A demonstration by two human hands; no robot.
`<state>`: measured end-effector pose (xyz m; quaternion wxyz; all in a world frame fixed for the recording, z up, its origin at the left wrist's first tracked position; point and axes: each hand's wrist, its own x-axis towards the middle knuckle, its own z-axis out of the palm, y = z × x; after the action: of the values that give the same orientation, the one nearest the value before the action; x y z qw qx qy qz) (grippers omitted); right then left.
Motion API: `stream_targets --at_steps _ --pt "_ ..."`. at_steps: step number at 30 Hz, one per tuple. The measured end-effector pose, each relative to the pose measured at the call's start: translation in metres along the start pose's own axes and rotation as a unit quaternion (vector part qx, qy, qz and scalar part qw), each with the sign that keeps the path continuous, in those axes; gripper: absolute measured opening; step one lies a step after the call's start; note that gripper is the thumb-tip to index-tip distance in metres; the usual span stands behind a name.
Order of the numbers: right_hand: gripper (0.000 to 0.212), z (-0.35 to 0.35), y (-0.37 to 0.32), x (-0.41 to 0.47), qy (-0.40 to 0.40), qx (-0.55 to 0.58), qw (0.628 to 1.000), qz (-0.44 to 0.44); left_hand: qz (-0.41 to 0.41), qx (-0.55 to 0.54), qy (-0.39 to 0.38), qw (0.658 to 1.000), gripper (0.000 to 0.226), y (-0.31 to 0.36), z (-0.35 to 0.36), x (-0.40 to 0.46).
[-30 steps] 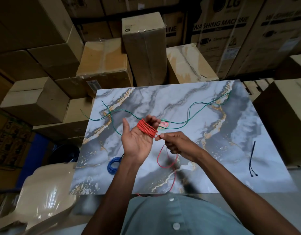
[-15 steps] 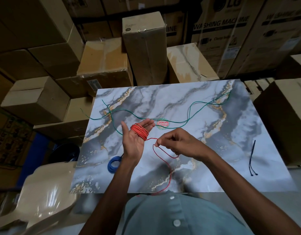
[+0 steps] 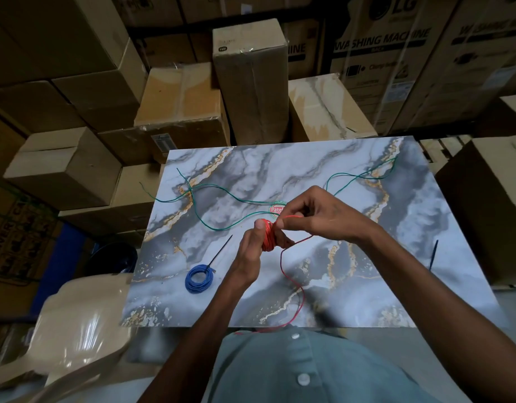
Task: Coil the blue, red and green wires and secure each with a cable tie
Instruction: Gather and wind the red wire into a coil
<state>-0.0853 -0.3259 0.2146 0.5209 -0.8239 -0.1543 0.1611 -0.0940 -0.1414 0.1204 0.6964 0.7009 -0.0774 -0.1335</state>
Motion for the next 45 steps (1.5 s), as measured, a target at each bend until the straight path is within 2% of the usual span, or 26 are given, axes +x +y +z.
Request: stream_targets --at_steps 5,9,13,20,25,28,34,38,41,43,45 --pt "0.013 -0.008 0.004 0.009 0.015 0.005 1.0 -0.002 -0.008 -0.001 -0.05 0.999 0.075 0.0 0.003 -0.004" --pt "0.012 -0.009 0.009 0.015 0.022 0.0 1.0 -0.01 -0.037 0.018 -0.06 0.997 0.057 0.005 0.004 -0.008" --pt "0.01 -0.01 0.013 0.02 0.052 0.015 0.998 -0.018 -0.044 -0.005 -0.077 0.996 0.052 0.011 0.007 -0.011" --pt "0.022 -0.013 0.026 0.027 0.07 -0.033 0.997 -0.018 -0.086 -0.029 -0.102 0.991 0.05 0.015 -0.004 -0.008" --pt "0.049 -0.008 0.052 0.033 0.091 0.006 0.996 0.011 -0.116 -0.149 -0.113 0.976 0.047 0.021 -0.006 -0.012" --pt "0.064 0.001 0.076 0.038 0.147 0.026 0.987 0.052 -0.128 -0.216 -0.116 0.961 0.047 0.03 -0.004 -0.013" --pt "0.072 0.003 0.114 0.046 0.271 -0.05 0.957 0.093 -0.136 -0.302 -0.124 0.935 0.05 0.033 0.0 -0.017" --pt "0.066 -0.001 0.126 0.052 0.379 -0.133 0.906 0.132 -0.145 -0.331 -0.104 0.927 0.051 0.031 0.0 -0.014" --pt "0.066 -0.003 0.119 0.06 0.431 -0.154 0.879 0.134 -0.15 -0.34 -0.086 0.925 0.051 0.033 0.0 -0.01" --pt "0.065 -0.008 0.111 0.065 0.463 -0.129 0.869 0.115 -0.148 -0.344 -0.085 0.923 0.053 0.035 0.0 -0.008" --pt "0.064 -0.015 0.099 0.072 0.494 -0.016 0.865 0.088 -0.138 -0.336 -0.092 0.927 0.053 0.038 0.0 -0.006"
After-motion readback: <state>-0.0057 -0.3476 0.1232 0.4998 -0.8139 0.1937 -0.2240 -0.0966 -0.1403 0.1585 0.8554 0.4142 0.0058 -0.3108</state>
